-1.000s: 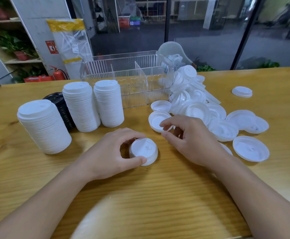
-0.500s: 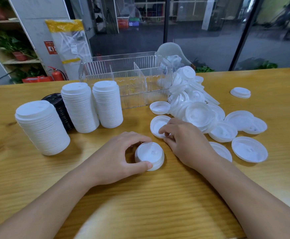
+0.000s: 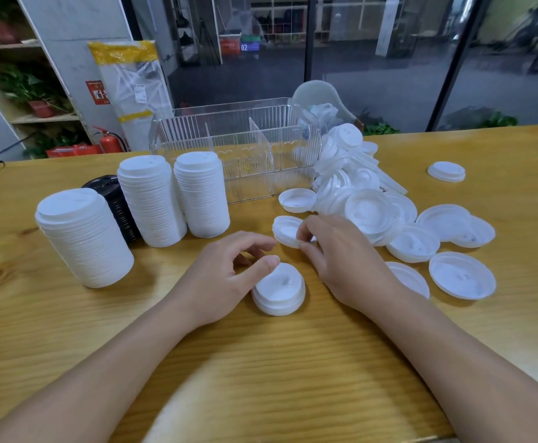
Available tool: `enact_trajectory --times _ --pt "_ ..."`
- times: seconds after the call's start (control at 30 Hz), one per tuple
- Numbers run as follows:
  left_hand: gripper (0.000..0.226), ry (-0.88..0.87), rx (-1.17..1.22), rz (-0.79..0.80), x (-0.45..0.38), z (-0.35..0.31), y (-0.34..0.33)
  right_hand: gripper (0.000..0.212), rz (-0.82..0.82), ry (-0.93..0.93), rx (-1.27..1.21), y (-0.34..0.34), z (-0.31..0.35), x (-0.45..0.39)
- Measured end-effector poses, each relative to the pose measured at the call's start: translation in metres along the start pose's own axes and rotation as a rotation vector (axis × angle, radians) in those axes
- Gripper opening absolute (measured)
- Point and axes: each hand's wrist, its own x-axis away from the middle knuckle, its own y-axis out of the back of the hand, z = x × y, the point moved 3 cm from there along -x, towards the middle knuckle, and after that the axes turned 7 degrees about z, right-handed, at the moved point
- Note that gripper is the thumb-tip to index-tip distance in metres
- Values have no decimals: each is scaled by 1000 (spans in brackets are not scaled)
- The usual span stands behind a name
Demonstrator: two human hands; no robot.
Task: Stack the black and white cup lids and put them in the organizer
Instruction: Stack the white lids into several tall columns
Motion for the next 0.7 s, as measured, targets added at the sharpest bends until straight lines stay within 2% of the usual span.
enact_trajectory --times 0.13,0.33,0.5,0.7 --pt "22 2 -43 -73 -15 -7 4 8 -108 11 -6 2 -2 1" --pt "34 -37 -165 -87 -42 -16 0 26 -78 -1 -51 -1 -9 1" --pt "49 -77 -162 -123 -44 -12 -10 24 -76 2 -159 4 -10 1" --pt "41 -149 -107 -205 -46 -17 -3 20 -87 -34 -322 13 -7 3"
